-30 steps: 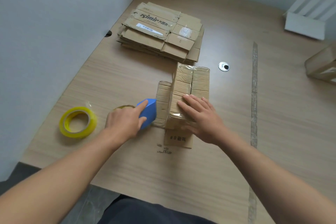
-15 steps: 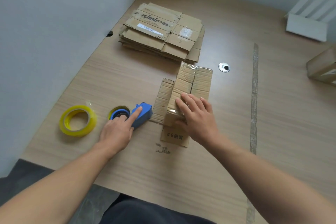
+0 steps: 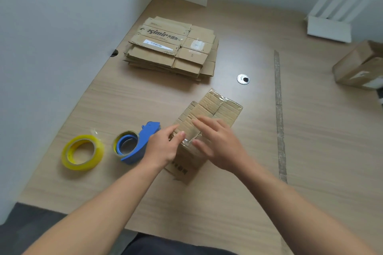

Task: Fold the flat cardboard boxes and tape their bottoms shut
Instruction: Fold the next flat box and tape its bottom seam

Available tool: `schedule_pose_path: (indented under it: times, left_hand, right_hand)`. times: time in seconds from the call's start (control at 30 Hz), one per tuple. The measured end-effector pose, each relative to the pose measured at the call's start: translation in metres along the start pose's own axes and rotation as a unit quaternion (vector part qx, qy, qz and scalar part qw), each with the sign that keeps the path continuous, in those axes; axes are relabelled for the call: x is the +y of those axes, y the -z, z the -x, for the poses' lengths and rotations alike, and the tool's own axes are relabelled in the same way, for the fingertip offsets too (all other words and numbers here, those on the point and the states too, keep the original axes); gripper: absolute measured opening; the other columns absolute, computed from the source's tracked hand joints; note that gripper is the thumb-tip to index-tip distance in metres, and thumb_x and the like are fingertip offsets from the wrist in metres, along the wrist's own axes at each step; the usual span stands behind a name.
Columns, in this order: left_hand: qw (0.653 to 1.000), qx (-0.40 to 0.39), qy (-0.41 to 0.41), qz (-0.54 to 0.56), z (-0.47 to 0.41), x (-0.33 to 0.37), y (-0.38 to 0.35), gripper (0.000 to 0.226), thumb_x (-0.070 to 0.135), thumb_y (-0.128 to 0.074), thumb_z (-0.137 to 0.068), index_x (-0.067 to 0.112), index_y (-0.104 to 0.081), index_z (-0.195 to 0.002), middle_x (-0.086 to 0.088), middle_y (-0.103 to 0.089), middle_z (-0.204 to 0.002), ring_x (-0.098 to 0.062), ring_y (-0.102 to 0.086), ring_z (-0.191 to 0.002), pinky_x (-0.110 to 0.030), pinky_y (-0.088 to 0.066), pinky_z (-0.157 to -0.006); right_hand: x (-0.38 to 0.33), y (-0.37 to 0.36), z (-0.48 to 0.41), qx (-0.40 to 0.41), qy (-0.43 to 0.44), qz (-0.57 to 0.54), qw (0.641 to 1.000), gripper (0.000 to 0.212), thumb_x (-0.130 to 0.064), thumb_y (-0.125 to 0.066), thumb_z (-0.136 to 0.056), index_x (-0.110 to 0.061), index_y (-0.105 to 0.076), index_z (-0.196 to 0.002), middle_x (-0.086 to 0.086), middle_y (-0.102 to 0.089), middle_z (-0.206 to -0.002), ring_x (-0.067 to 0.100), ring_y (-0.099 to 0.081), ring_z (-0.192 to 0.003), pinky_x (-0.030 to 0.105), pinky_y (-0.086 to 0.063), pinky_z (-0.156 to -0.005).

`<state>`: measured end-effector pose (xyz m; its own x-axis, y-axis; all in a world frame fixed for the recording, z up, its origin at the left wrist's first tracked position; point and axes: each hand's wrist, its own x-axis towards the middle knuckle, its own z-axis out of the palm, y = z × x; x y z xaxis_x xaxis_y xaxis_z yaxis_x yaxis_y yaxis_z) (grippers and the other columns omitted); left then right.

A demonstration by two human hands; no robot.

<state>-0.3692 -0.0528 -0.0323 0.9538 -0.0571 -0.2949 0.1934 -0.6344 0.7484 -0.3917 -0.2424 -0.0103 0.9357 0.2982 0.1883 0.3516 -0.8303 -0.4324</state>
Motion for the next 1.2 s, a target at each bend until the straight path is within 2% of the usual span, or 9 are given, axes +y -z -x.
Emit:
schedule_pose_path:
  times: [0.1,0.27,0.47,0.57,0.7,0.8,0.9,1.03,1.2]
  left_hand:
    - [1.000,-0.004,-0.004,0.006,-0.002,-0.001,0.000,0.046,0.042,-0.057,-0.098,0.025,-0.057,-0.140,0.001,-0.065,-0.131,-0.016,-0.056,-0.125,-0.038,-0.042,-0.109]
    - [0.999,-0.042,-0.027,0.004,-0.009,0.001,0.002,0.045,0.036,-0.060,-0.097,0.028,-0.054,-0.141,0.005,-0.064,-0.132,-0.013,-0.055,-0.126,-0.031,-0.039,-0.110]
    - [0.995,0.103,0.001,-0.007,-0.012,0.006,0.005,0.019,0.039,-0.068,-0.091,0.022,-0.070,-0.099,0.007,-0.068,-0.084,-0.019,-0.063,-0.088,-0.026,-0.038,-0.071]
    - [0.996,0.081,-0.005,0.022,-0.014,0.004,0.006,0.007,0.033,-0.066,-0.094,0.028,-0.069,-0.090,0.011,-0.069,-0.081,-0.013,-0.064,-0.083,-0.020,-0.042,-0.067]
    - [0.998,0.038,0.000,0.053,-0.019,0.006,0.006,0.016,0.025,-0.062,-0.097,0.019,-0.074,-0.106,0.012,-0.072,-0.090,-0.009,-0.066,-0.092,-0.019,-0.046,-0.080]
    - [0.996,0.022,0.013,0.084,-0.022,0.011,0.007,0.020,0.021,-0.060,-0.099,0.014,-0.074,-0.111,0.002,-0.074,-0.101,-0.017,-0.067,-0.104,-0.030,-0.049,-0.096]
    - [0.999,0.035,-0.003,0.008,-0.024,0.018,0.010,0.023,0.024,-0.057,-0.100,0.016,-0.074,-0.114,0.003,-0.074,-0.102,-0.018,-0.065,-0.107,-0.024,-0.045,-0.092]
    - [0.996,0.052,-0.019,-0.068,-0.021,0.026,0.009,0.035,0.031,-0.053,-0.102,0.018,-0.064,-0.132,-0.001,-0.066,-0.130,-0.020,-0.055,-0.126,-0.024,-0.037,-0.101]
    - [0.998,0.046,0.005,-0.043,-0.016,0.025,0.002,0.052,0.034,-0.060,-0.098,0.019,-0.048,-0.146,-0.005,-0.057,-0.142,-0.022,-0.052,-0.130,-0.031,-0.038,-0.105]
  right_hand:
    - [0.030,0.017,-0.013,0.097,-0.077,-0.001,0.992,0.046,-0.029,-0.069,-0.090,-0.013,-0.062,-0.133,0.010,-0.058,-0.138,0.036,-0.053,-0.122,0.050,-0.043,-0.104]
    - [0.075,0.029,-0.029,-0.030,-0.280,-0.074,0.957,0.060,-0.034,-0.058,-0.098,-0.018,-0.037,-0.152,0.006,-0.043,-0.152,0.025,-0.037,-0.139,0.033,-0.027,-0.112]
    - [0.076,0.024,-0.009,0.020,-0.338,-0.149,0.929,0.041,-0.038,-0.069,-0.090,-0.021,-0.062,-0.127,0.002,-0.062,-0.116,0.018,-0.056,-0.108,0.025,-0.036,-0.087]
    - [0.077,0.019,0.003,0.020,-0.356,-0.190,0.915,0.042,-0.041,-0.061,-0.095,-0.024,-0.059,-0.134,0.003,-0.060,-0.118,0.019,-0.056,-0.113,0.029,-0.040,-0.094]
    - [0.073,0.013,0.011,0.019,-0.375,-0.297,0.878,0.049,-0.031,-0.057,-0.100,-0.020,-0.047,-0.147,0.008,-0.053,-0.136,0.020,-0.051,-0.126,0.035,-0.035,-0.113]
    - [0.067,0.009,0.014,0.058,-0.359,-0.218,0.906,0.035,-0.025,-0.053,-0.101,-0.013,-0.060,-0.133,0.011,-0.060,-0.120,0.023,-0.053,-0.117,0.020,-0.032,-0.091]
    - [0.063,0.011,0.009,0.066,-0.375,-0.186,0.906,0.021,-0.025,-0.054,-0.099,-0.011,-0.069,-0.101,0.009,-0.068,-0.098,0.028,-0.059,-0.100,0.027,-0.031,-0.072]
    - [0.075,0.028,0.000,0.033,-0.413,-0.141,0.899,0.028,-0.037,-0.058,-0.097,-0.015,-0.075,-0.097,0.006,-0.073,-0.098,0.026,-0.062,-0.099,0.031,-0.042,-0.076]
    - [0.069,0.019,0.002,0.084,-0.404,-0.117,0.903,0.028,-0.029,-0.057,-0.099,-0.014,-0.062,-0.075,0.009,-0.058,-0.087,0.027,-0.055,-0.090,0.027,-0.026,-0.068]
